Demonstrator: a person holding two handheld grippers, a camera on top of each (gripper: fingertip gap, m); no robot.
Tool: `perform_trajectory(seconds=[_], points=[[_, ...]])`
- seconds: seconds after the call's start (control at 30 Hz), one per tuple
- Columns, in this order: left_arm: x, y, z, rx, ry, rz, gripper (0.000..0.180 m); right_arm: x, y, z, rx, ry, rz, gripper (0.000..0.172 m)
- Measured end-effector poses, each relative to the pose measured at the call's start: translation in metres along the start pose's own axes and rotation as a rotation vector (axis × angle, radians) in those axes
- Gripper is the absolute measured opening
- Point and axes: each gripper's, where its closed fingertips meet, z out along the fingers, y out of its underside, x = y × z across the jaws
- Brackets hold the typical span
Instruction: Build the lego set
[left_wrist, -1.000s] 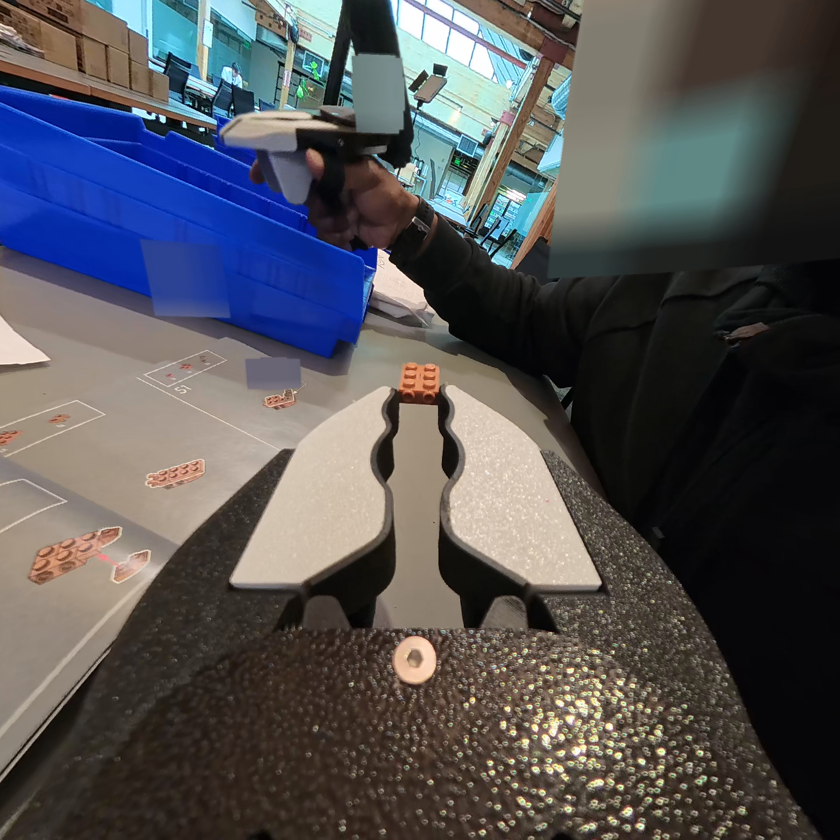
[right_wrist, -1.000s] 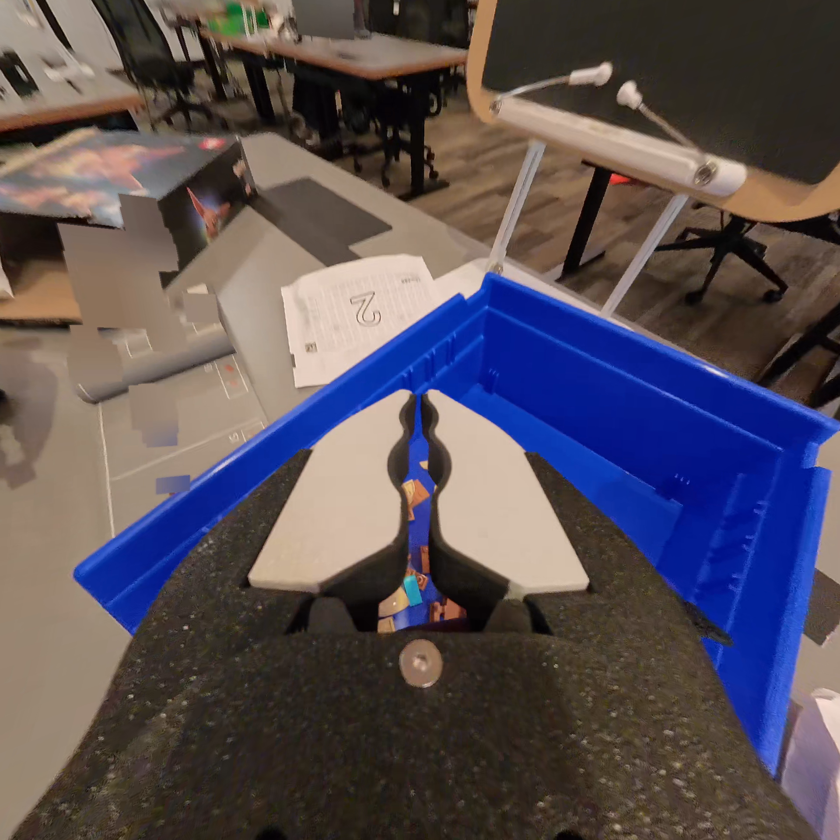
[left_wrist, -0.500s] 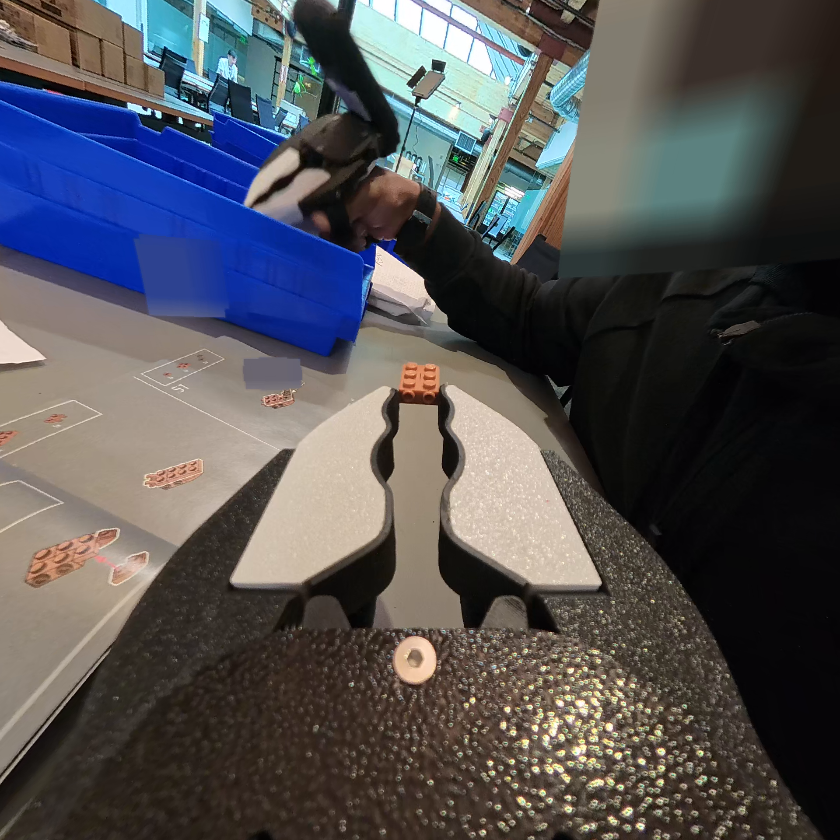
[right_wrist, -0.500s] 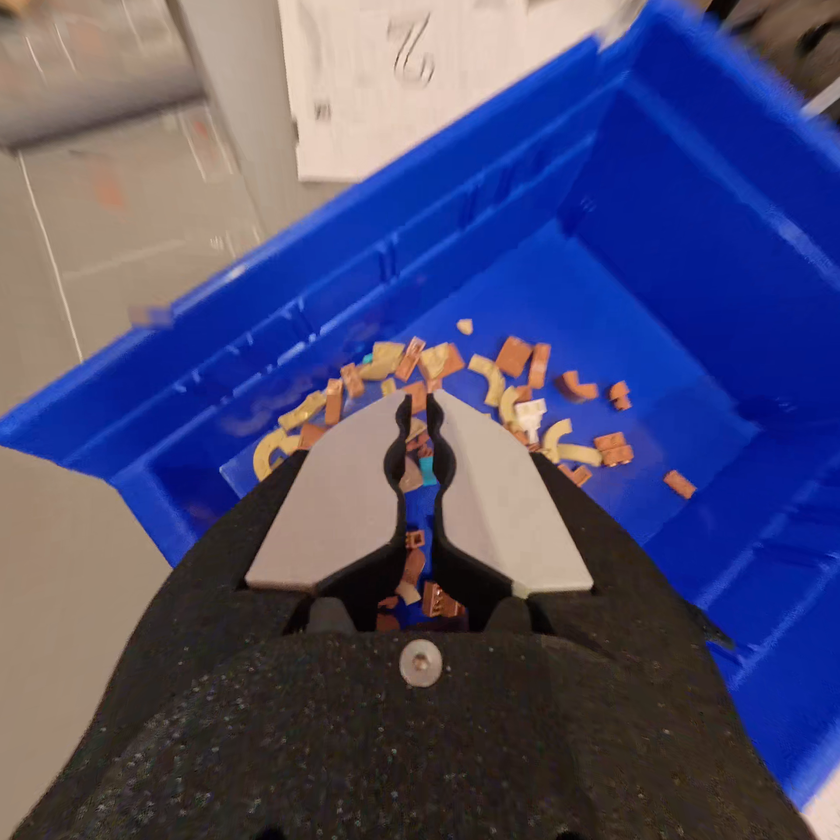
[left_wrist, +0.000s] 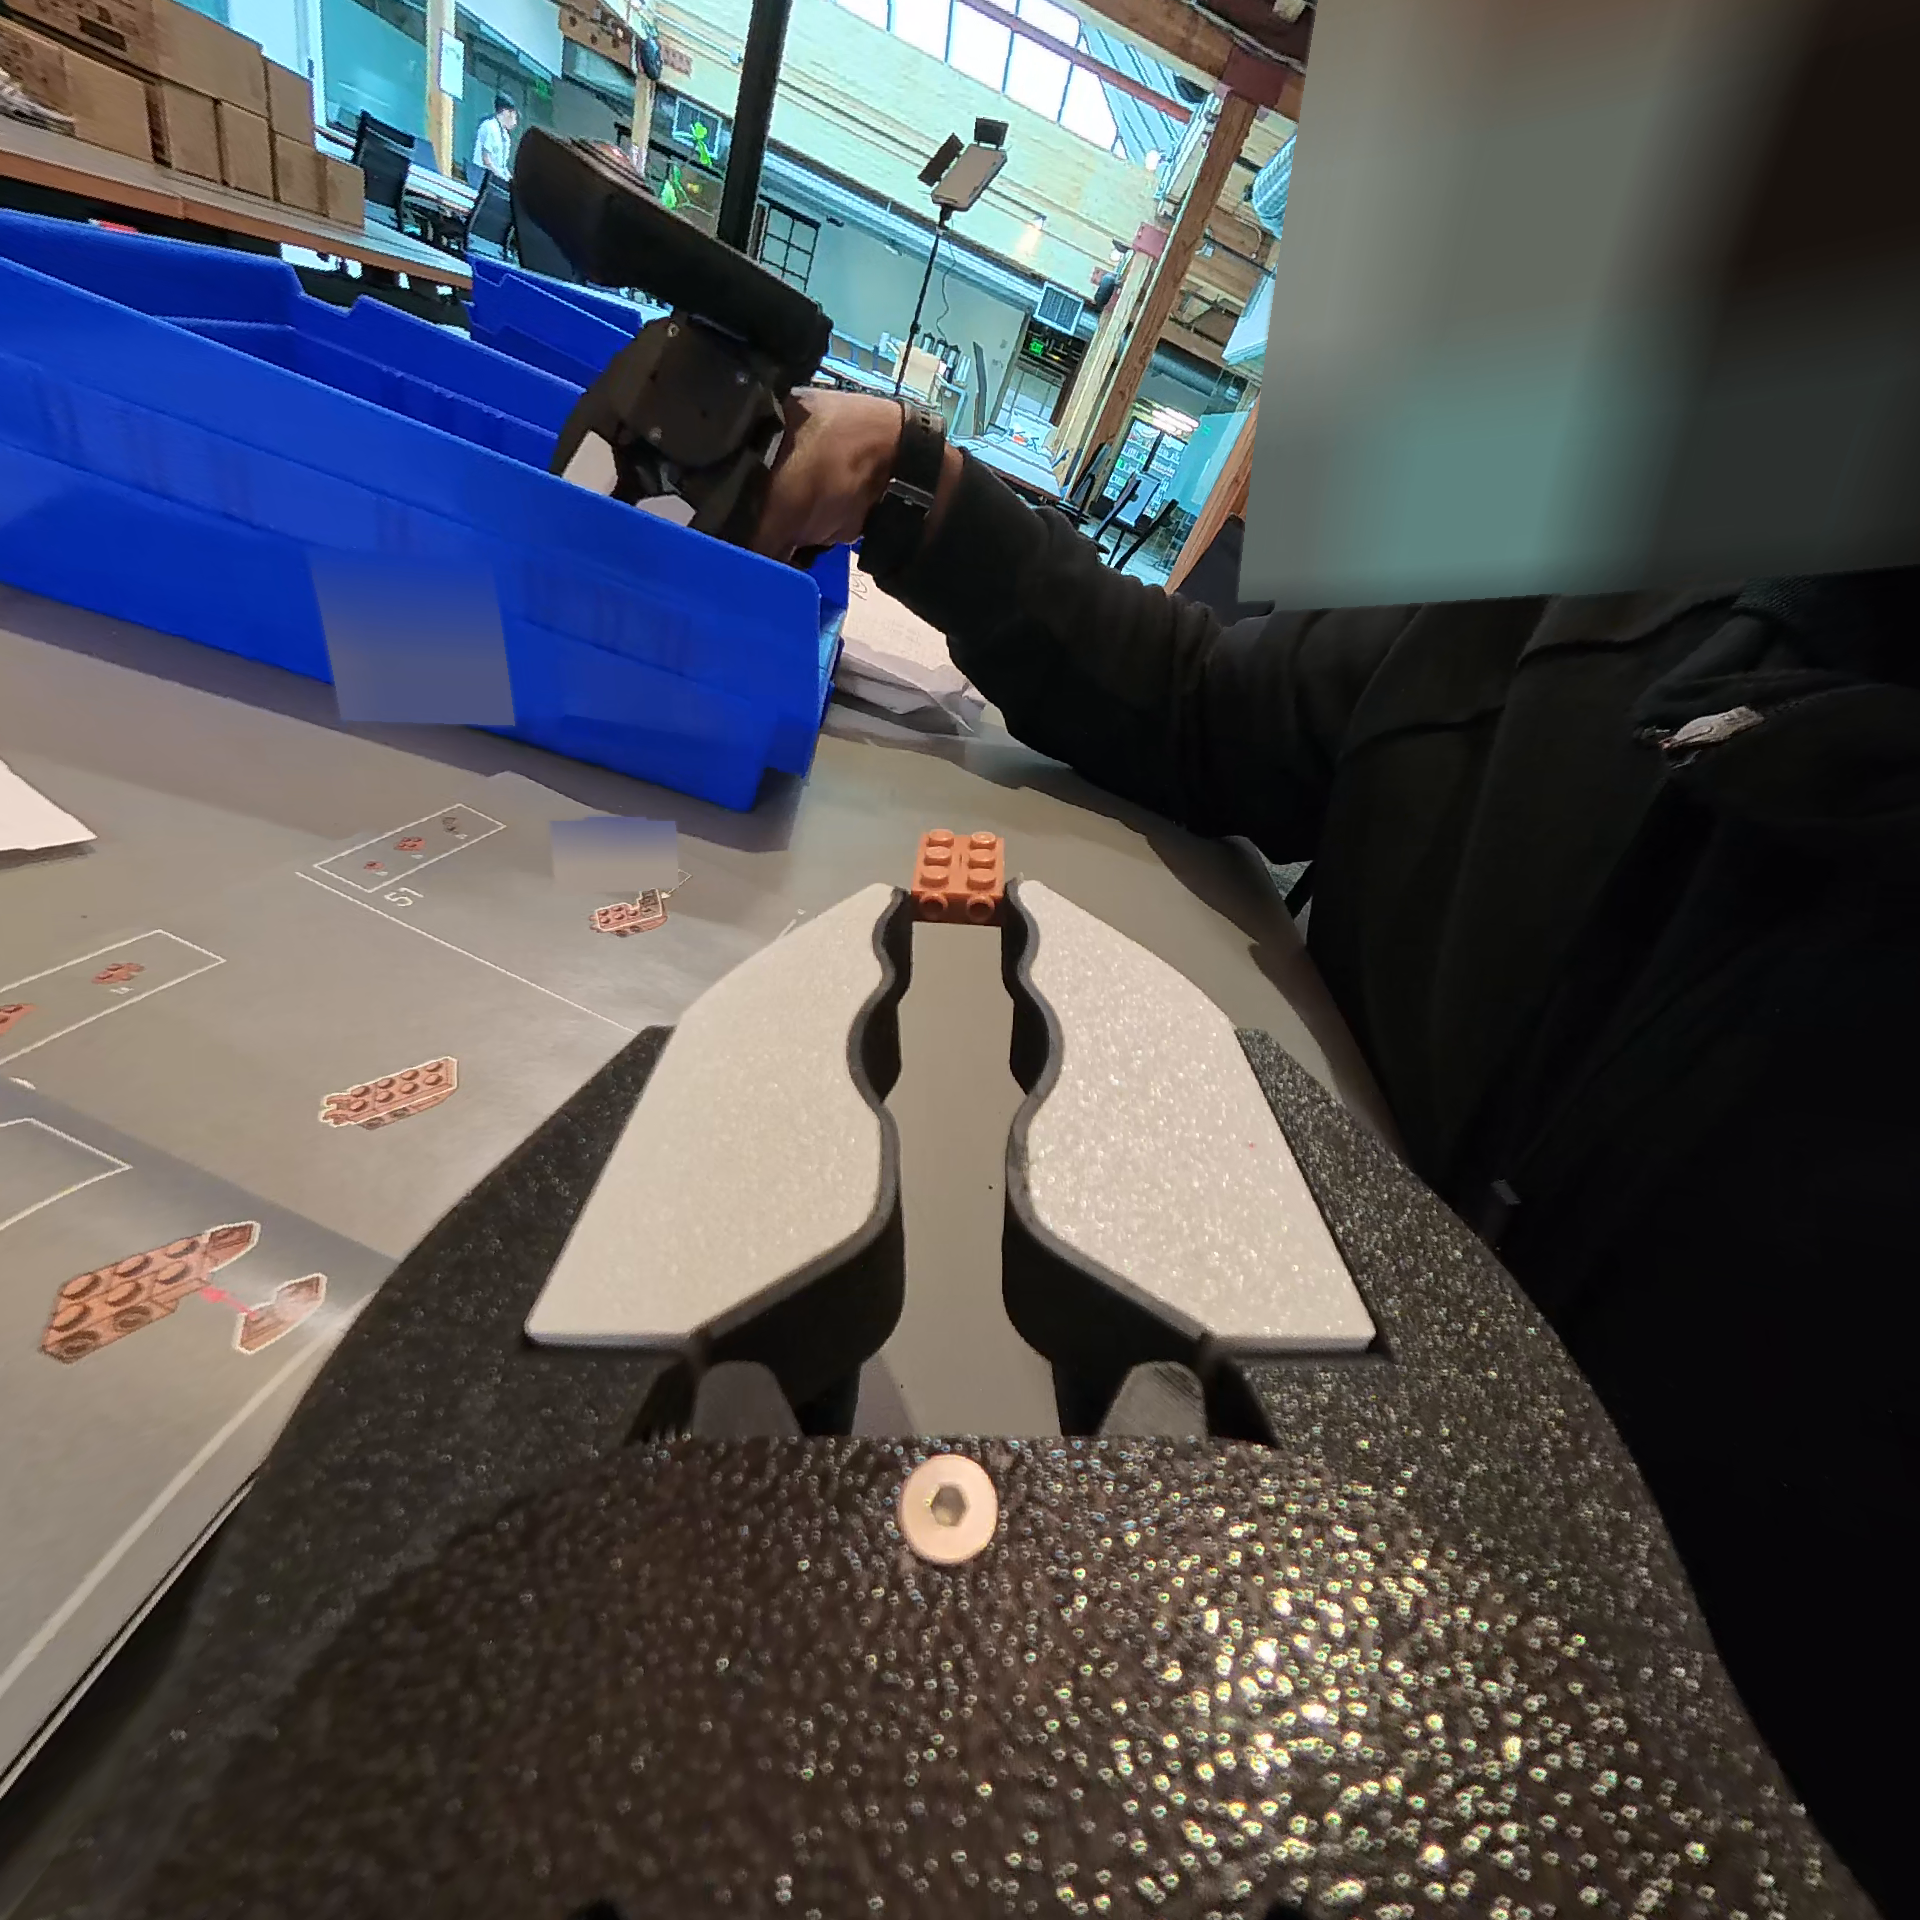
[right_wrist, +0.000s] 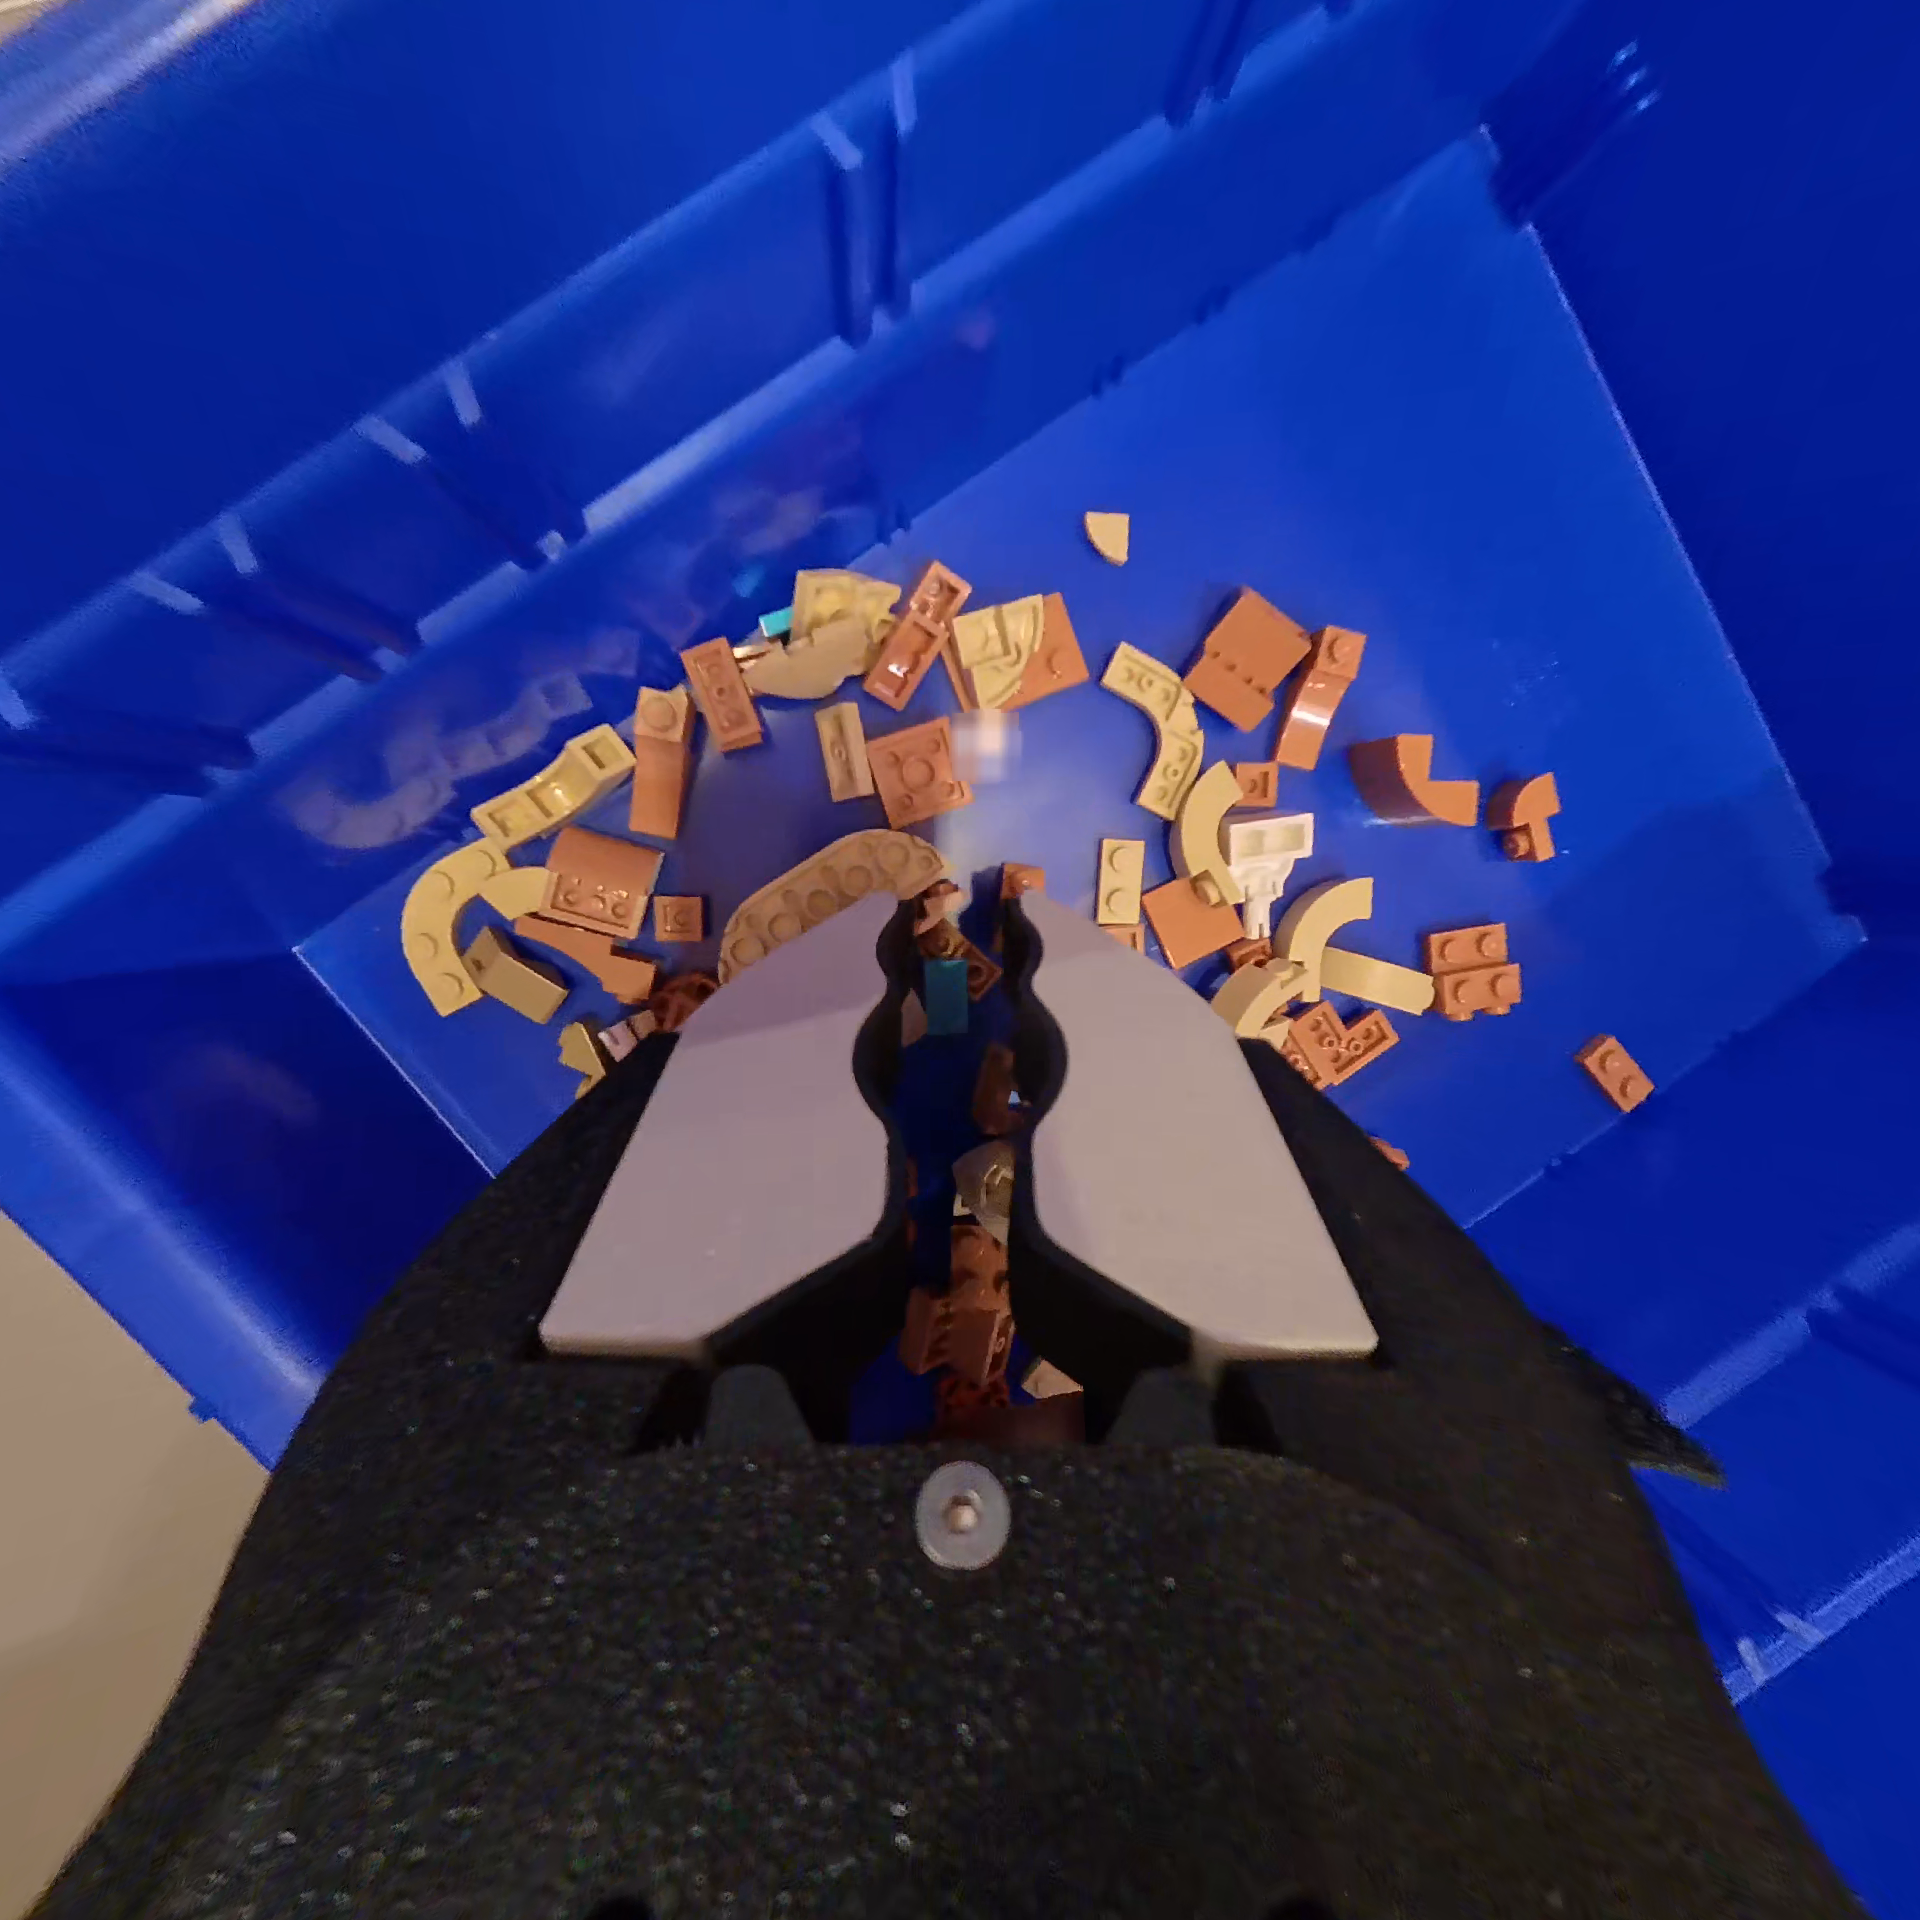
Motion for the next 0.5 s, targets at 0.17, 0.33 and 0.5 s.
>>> perform_trajectory(seconds=[0.17,0.33,0.5], points=[[0.0005,0.0002,0.0001,-0.001,0.001,0.003,0.016,0.0002,-0.0012,0.0010,0.006,0.002,-0.004,0.017],[0.0011,0.0006,0.0002,-0.003,0.001,0.008,0.016,-0.0030,-0.0011,0.0006,0.009,-0.007,-0.024,0.019],[0.0006,0.0007,0.0002,-0.003,0.000,0.005,0.016,-0.0044,-0.0023,0.0015,0.018,0.000,-0.042,0.015]])
